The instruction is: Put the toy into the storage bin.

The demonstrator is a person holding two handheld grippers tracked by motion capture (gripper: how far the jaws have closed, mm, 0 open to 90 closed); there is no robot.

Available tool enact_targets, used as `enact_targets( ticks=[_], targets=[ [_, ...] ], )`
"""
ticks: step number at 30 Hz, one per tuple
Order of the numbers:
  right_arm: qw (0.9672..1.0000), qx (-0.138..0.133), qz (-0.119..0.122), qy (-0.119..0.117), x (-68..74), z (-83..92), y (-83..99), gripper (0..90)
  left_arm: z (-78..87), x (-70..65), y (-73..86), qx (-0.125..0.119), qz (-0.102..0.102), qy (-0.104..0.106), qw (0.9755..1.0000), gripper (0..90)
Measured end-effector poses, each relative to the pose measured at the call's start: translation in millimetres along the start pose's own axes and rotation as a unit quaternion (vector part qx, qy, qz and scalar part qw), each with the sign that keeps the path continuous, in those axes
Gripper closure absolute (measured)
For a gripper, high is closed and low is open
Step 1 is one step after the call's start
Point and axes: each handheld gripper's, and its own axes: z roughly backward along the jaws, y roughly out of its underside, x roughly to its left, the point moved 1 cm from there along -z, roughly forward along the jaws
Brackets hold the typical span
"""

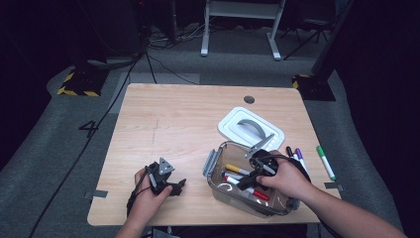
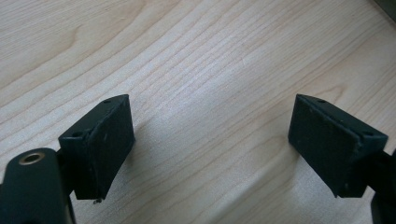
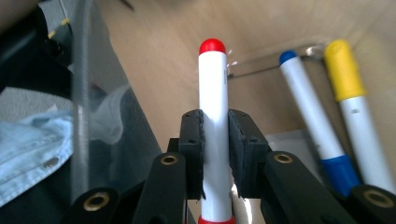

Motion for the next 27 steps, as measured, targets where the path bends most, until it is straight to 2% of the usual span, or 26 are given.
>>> enact_targets(
  ticks=[5, 11, 18, 25, 27],
  targets=[
    [0.9997, 0.021, 0.007, -0.009, -1.0, -15.5, 0.7, 76.7, 0.2, 0.1, -0.1, 0.001, 0.000, 0.000, 1.0000, 14.9],
    [0.9989, 0.044, 0.003, -0.014, -1.6, -30.0, 2.6, 76.7, 0.2, 0.1, -0.1, 0.001, 0.000, 0.001, 1.0000, 14.9],
    [0.9979, 0.063, 0.009, -0.008, -3.3, -42.6, 5.3, 76.7, 0.0, 0.0, 0.0, 0.000, 0.000, 0.000, 1.0000, 14.9],
    [0.9973, 0.072, 0.014, -0.012, -4.9, -51.8, 7.7, 75.7, 0.0, 0.0, 0.0, 0.000, 0.000, 0.000, 1.0000, 14.9],
    [0.9982, 0.057, 0.019, -0.007, -6.6, -52.3, 8.2, 67.0, -0.1, 0.0, 0.0, 0.000, 0.000, 0.000, 1.0000, 14.8]
  ],
)
